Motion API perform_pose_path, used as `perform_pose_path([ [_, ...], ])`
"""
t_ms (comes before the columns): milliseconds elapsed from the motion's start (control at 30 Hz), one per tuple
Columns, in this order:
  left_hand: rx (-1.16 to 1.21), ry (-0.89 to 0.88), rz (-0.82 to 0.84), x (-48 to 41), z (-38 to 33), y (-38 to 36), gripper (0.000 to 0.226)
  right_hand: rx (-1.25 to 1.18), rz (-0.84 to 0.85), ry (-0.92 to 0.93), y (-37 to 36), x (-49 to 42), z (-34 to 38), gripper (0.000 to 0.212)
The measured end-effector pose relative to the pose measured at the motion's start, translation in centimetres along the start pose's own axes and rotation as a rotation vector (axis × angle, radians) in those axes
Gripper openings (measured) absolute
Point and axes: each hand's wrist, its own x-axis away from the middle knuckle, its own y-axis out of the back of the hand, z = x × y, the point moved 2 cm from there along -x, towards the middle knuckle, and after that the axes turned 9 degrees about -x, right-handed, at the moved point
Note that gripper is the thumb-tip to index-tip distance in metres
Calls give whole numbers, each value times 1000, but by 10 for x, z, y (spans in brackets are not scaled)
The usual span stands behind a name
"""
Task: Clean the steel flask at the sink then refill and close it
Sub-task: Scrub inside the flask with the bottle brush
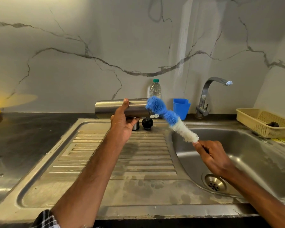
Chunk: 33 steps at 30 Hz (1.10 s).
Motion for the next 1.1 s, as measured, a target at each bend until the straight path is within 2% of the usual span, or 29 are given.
perform_pose_path([
  [100, -48, -52, 48, 0, -2, 1, 73, -6, 35, -18, 0, -1, -2, 51],
  [167, -83, -84, 70, 1, -5, 1, 80, -13, -24, -65, 2, -3, -6, 62],
  [300, -143, -114, 111, 3, -7, 0, 85, -76, 25, -169, 0, 0, -5, 56],
  [400, -142, -128, 128, -1, -8, 2, 76, -259, 65, -251, 0, 0, -2, 54],
  [533, -156, -149, 139, -3, -9, 3, 76, -643, 229, -494, -5, 0, -4, 53],
  [633, -135, -140, 148, -3, -7, 3, 77, -761, 329, -598, -8, -1, -5, 54],
  [733, -87, -127, 136, -4, -7, 3, 65, -811, 350, -605, -3, -3, -3, 51],
  [867, -60, -131, 135, -4, -10, 6, 64, -814, 356, -550, -3, -3, 0, 45],
  [967, -77, -106, 163, -5, -9, 8, 41, -770, 330, -508, -1, -5, 3, 42],
  [1100, -106, -94, 210, -2, -12, 5, 49, -678, 217, -533, 4, -6, 4, 30],
])
